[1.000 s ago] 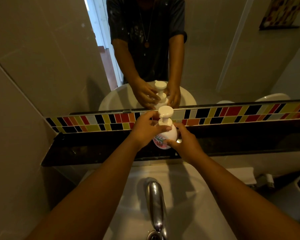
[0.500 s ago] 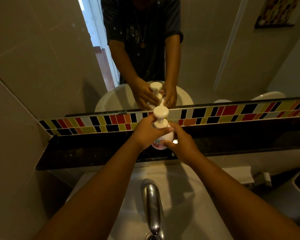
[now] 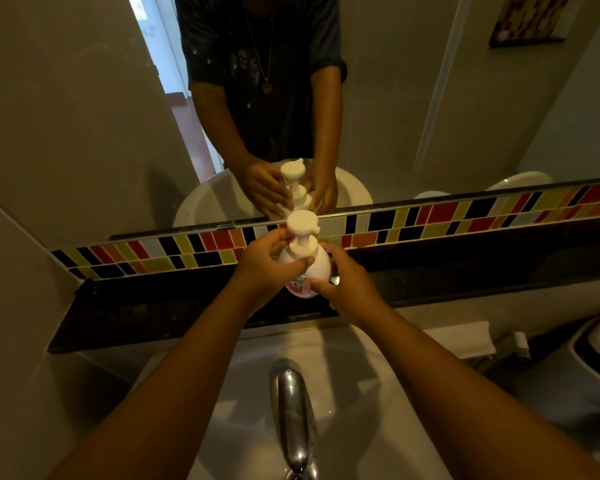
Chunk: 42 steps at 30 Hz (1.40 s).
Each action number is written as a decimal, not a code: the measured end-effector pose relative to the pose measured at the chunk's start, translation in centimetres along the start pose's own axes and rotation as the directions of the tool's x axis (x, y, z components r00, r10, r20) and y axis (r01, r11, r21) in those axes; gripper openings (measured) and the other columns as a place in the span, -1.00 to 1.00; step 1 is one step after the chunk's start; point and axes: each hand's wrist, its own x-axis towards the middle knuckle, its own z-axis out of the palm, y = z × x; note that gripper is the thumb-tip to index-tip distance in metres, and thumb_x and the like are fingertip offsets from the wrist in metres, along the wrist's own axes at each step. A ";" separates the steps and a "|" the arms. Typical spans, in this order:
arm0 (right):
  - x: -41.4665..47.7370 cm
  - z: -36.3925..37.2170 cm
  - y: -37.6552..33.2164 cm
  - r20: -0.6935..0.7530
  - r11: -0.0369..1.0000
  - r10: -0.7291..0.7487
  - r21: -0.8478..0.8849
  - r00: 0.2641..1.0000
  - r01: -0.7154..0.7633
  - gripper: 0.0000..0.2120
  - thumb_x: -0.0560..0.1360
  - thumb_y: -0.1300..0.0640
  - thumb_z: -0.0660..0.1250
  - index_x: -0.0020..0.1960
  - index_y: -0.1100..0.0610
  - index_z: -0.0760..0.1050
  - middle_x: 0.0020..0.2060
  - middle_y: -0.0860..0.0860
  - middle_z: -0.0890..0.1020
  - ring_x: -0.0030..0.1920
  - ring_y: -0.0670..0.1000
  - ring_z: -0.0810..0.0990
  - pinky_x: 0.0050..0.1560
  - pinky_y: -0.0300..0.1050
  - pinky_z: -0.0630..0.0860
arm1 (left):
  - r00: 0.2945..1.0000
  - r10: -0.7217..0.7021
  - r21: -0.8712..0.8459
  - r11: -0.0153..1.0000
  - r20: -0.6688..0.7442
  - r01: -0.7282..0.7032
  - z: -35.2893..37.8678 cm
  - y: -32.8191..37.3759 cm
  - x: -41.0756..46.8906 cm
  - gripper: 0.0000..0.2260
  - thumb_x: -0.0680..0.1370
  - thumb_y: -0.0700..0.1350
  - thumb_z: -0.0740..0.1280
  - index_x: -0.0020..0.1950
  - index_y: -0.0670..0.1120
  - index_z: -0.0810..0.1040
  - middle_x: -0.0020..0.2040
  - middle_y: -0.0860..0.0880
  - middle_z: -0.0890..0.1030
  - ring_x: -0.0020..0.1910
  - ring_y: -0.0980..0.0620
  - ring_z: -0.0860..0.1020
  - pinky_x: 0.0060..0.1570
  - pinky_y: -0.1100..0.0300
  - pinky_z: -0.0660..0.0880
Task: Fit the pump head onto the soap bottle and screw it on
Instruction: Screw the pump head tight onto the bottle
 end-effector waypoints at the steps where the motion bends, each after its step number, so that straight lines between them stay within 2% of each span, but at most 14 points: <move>1: 0.0 0.0 0.0 -0.003 1.000 0.004 0.005 1.000 -0.004 -0.38 0.35 0.01 0.47 0.34 -0.04 0.30 0.29 0.05 0.50 0.24 0.09 0.51 0.19 0.14 0.53 | 1.000 -0.011 0.005 1.000 -0.010 0.011 0.4 0.3 0.2 -0.48 0.42 -0.15 0.49 0.35 -0.08 0.44 0.24 -0.01 0.55 0.18 0.04 0.51 0.03 0.24 0.52; 7: 0.0 0.0 0.1 0.002 0.999 0.001 0.038 1.000 -0.001 -0.41 0.36 0.02 0.47 0.31 -0.07 0.31 0.27 0.03 0.51 0.20 0.07 0.53 0.11 0.01 0.55 | 0.993 -0.091 -0.032 0.996 -0.082 0.088 1.7 0.7 1.2 -0.44 0.36 -0.07 0.54 0.32 -0.12 0.48 0.24 -0.09 0.59 0.21 -0.07 0.54 0.16 0.00 0.53; 12: 0.0 0.1 0.2 0.001 1.000 0.009 0.030 1.000 -0.009 -0.41 0.36 0.05 0.47 0.32 -0.06 0.31 0.28 0.05 0.51 0.21 0.08 0.52 0.14 0.07 0.56 | 0.994 -0.050 0.052 0.997 -0.099 0.055 1.2 0.5 1.0 -0.47 0.38 -0.09 0.52 0.31 -0.10 0.49 0.26 -0.08 0.54 0.19 -0.03 0.51 0.07 0.13 0.50; 16: 0.0 -0.1 0.1 0.020 0.999 0.013 0.031 1.000 -0.014 -0.40 0.36 0.06 0.47 0.33 -0.05 0.30 0.29 0.05 0.50 0.22 0.08 0.52 0.18 0.11 0.55 | 0.994 -0.106 0.016 0.994 -0.021 0.106 0.1 0.7 1.0 -0.48 0.42 -0.13 0.49 0.36 -0.08 0.45 0.31 -0.08 0.55 0.26 -0.08 0.52 0.13 0.06 0.53; 19: 0.0 -0.3 0.0 0.053 0.998 0.020 0.054 0.998 -0.023 -0.40 0.37 0.08 0.47 0.34 -0.04 0.30 0.29 0.05 0.50 0.24 0.09 0.51 0.19 0.10 0.54 | 0.995 -0.092 0.057 0.994 0.026 0.090 -0.2 0.8 1.0 -0.48 0.46 -0.13 0.45 0.40 -0.07 0.41 0.34 -0.08 0.52 0.28 -0.07 0.49 0.02 0.23 0.50; 22: 0.2 -0.3 -0.3 0.078 0.996 0.041 0.082 0.996 -0.047 -0.40 0.37 0.09 0.47 0.33 -0.05 0.30 0.29 0.04 0.50 0.25 0.09 0.51 0.18 0.07 0.54 | 0.997 -0.071 0.110 0.991 -0.013 0.072 0.4 1.1 0.9 -0.47 0.46 -0.14 0.45 0.40 -0.07 0.39 0.34 -0.08 0.51 0.29 -0.07 0.47 0.12 0.13 0.46; 24: 0.4 -0.3 -0.5 0.086 0.994 0.052 0.088 0.995 -0.059 -0.40 0.36 0.09 0.48 0.33 -0.05 0.31 0.28 0.04 0.51 0.24 0.09 0.52 0.17 0.05 0.54 | 0.995 -0.069 0.085 0.994 -0.074 0.075 0.9 0.9 0.9 -0.45 0.41 -0.11 0.50 0.36 -0.09 0.43 0.31 -0.09 0.53 0.27 -0.08 0.50 0.18 0.04 0.49; 26: 0.5 0.0 -0.8 0.079 0.994 0.057 0.084 0.995 -0.064 -0.38 0.34 0.10 0.50 0.33 0.00 0.32 0.25 0.01 0.52 0.21 0.05 0.52 0.14 -0.01 0.52 | 0.982 -0.095 0.045 0.994 -0.161 0.104 1.5 0.6 0.8 -0.44 0.36 -0.08 0.54 0.32 -0.11 0.46 0.28 -0.11 0.55 0.24 -0.10 0.51 0.17 -0.03 0.52; 29: 0.5 0.7 -1.0 0.037 0.993 0.078 0.084 0.996 -0.080 -0.35 0.32 0.11 0.52 0.32 0.05 0.32 0.17 -0.03 0.50 0.12 -0.02 0.47 0.08 -0.09 0.48 | 0.964 -0.108 0.027 0.993 -0.244 0.118 2.2 0.0 0.6 -0.46 0.37 -0.06 0.54 0.30 -0.08 0.48 0.29 -0.09 0.55 0.24 -0.09 0.51 0.14 -0.01 0.53; 32: 0.7 0.8 -0.6 0.020 0.993 0.072 0.088 0.997 -0.074 -0.40 0.33 0.11 0.50 0.30 0.04 0.34 0.23 0.04 0.52 0.09 -0.05 0.47 -0.10 -0.33 0.45 | 0.974 -0.051 0.050 0.997 -0.220 0.064 1.9 -0.4 0.7 -0.48 0.40 -0.05 0.51 0.31 -0.10 0.49 0.29 -0.10 0.56 0.25 -0.08 0.51 0.16 0.01 0.51; 34: 1.0 0.4 -0.4 0.055 0.996 0.060 0.059 0.997 -0.063 -0.40 0.34 0.10 0.50 0.30 0.02 0.34 0.24 0.03 0.53 0.08 -0.07 0.47 -0.14 -0.39 0.41 | 0.986 -0.009 0.060 0.998 -0.165 0.019 1.4 -0.7 0.8 -0.48 0.41 -0.07 0.50 0.33 -0.11 0.47 0.29 -0.11 0.56 0.25 -0.07 0.51 0.16 0.06 0.50; 37: 1.4 -0.2 -0.3 0.096 0.999 0.041 0.016 0.995 -0.043 -0.41 0.36 0.09 0.48 0.31 0.02 0.33 0.25 0.04 0.52 0.11 -0.03 0.50 0.02 -0.19 0.49 | 0.998 -0.012 0.054 0.998 -0.058 0.016 0.7 -0.5 1.3 -0.47 0.42 -0.10 0.49 0.36 -0.09 0.44 0.31 -0.09 0.54 0.25 -0.02 0.50 0.11 0.16 0.49; 42: 1.7 -0.6 -0.3 0.159 0.999 0.048 -0.007 0.986 -0.048 -0.39 0.35 0.08 0.48 0.33 0.02 0.32 0.27 0.05 0.52 0.19 0.07 0.53 0.15 0.01 0.53 | 0.996 -0.052 0.060 0.997 0.076 0.048 -0.5 -0.1 2.2 -0.42 0.42 -0.10 0.49 0.39 -0.05 0.39 0.33 -0.08 0.53 0.29 -0.07 0.50 0.20 -0.02 0.52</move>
